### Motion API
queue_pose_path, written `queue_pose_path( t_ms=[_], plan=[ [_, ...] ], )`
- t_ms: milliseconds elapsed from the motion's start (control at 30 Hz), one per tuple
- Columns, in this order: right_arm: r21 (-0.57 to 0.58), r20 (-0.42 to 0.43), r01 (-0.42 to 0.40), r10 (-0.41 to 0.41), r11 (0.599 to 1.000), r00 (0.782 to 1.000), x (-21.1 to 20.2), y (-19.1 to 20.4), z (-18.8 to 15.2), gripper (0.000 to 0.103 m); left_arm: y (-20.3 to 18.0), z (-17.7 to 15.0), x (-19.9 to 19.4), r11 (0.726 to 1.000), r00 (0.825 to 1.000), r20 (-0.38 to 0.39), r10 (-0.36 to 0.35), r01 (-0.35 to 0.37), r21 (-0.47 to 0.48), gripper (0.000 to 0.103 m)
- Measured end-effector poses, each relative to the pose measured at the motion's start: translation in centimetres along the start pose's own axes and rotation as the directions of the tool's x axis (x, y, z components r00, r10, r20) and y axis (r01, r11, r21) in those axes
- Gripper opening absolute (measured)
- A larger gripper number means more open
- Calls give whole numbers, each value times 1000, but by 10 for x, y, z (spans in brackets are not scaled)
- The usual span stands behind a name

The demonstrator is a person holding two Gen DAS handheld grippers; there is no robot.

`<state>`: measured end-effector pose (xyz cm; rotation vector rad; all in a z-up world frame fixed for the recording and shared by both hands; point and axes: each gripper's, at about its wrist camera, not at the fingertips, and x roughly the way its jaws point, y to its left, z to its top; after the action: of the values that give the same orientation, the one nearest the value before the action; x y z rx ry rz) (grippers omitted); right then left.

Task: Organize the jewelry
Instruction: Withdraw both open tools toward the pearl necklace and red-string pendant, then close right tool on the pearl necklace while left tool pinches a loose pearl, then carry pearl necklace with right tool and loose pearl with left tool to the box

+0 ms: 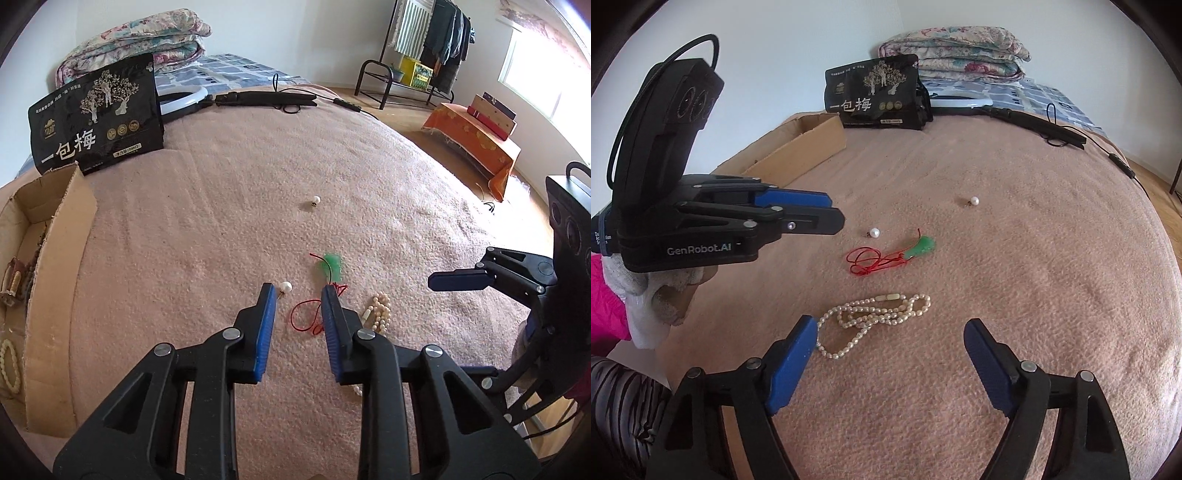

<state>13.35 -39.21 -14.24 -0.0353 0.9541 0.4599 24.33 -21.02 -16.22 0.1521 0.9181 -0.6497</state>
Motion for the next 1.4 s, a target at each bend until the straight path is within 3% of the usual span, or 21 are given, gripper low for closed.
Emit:
queue_pose_path(
  t_ms=[233,633,867,967,1067,1133,1233,1300,1400],
  plan=[
    [-19,-8,-6,5,1000,1000,16,6,4,84,3,2,21,1000,999,-33,4,-4,15,19],
    [-44,-44,-12,10,999,999,42,9,12,87,15,0,43,1000,998,-61,-15,15,5,19],
    [-116,-61,35,-42,993,997,52,21,10,89,18,2,52,1000,998,-67,-11,12,8,12],
    [-154,-65,69,-80,986,995,55,28,8,84,19,3,54,1000,998,-65,-9,10,5,7],
    [-197,-57,83,-96,977,994,54,34,7,70,21,2,53,1000,998,-58,-8,8,0,7],
    [-208,-49,85,-98,974,994,53,35,8,49,22,2,52,1000,999,-54,-1,1,0,7],
    [-189,-41,90,-99,978,994,49,28,9,29,25,2,49,1000,999,-46,11,-11,-15,7],
    [-158,-41,78,-85,984,995,49,22,11,19,28,2,46,999,999,-38,15,-16,-28,6],
    [-118,-43,56,-61,991,997,46,14,12,15,32,3,40,999,999,-23,23,-24,-43,6]
  ],
)
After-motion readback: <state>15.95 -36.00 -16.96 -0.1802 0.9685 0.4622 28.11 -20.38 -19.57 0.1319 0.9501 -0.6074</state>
